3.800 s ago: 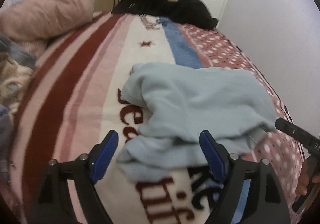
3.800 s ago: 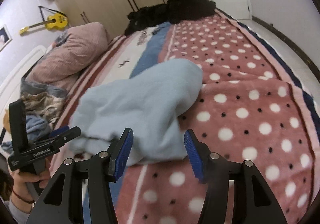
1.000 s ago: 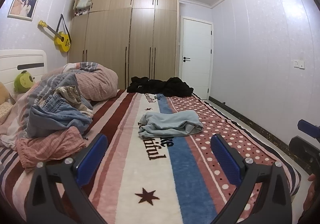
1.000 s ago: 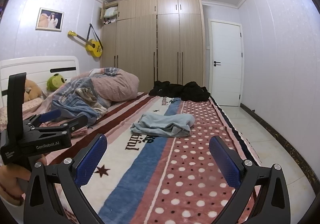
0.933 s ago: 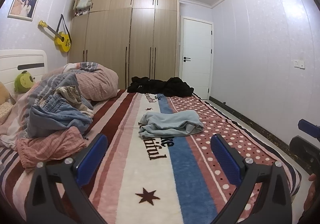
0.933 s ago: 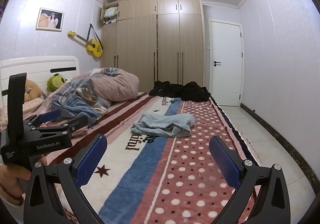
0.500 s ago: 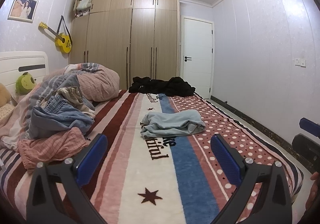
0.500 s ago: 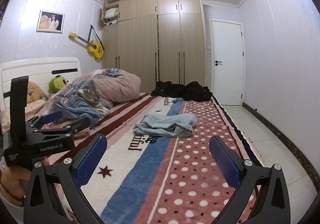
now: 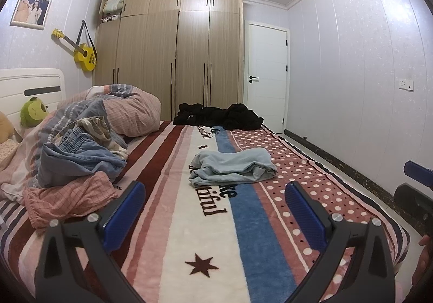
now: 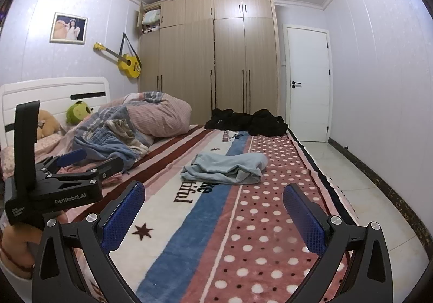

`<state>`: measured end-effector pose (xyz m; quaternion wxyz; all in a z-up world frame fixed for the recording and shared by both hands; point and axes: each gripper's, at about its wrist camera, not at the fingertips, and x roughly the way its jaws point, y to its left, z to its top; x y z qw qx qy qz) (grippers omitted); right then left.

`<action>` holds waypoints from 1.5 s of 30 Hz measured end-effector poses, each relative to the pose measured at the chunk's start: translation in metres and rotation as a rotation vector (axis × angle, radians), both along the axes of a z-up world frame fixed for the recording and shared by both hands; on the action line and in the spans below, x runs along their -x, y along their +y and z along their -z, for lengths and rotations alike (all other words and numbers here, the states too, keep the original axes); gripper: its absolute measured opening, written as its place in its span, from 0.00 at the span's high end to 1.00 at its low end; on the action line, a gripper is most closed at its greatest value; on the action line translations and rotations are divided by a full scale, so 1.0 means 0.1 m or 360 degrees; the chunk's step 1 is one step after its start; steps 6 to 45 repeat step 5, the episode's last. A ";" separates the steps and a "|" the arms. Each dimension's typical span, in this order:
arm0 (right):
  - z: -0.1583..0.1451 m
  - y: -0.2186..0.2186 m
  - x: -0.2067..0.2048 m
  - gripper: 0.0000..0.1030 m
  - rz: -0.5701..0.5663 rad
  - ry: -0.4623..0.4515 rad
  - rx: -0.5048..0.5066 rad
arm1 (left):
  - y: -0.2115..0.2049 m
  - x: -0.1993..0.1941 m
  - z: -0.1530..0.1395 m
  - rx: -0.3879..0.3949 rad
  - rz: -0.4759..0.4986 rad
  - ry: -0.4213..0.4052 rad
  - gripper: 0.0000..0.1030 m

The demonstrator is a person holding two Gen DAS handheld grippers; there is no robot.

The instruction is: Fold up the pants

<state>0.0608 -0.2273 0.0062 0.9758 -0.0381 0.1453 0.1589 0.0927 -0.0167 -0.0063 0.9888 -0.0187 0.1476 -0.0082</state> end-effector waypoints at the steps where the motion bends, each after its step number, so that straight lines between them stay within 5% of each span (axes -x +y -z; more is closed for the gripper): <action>1: 0.00 0.00 0.00 0.01 0.0000 0.0000 0.0000 | 0.00 0.00 0.00 -0.0001 0.0004 0.0003 0.01; 45: 0.00 0.00 0.00 0.01 0.0003 0.0002 0.0001 | -0.01 0.00 0.00 -0.0005 0.0002 0.0002 0.01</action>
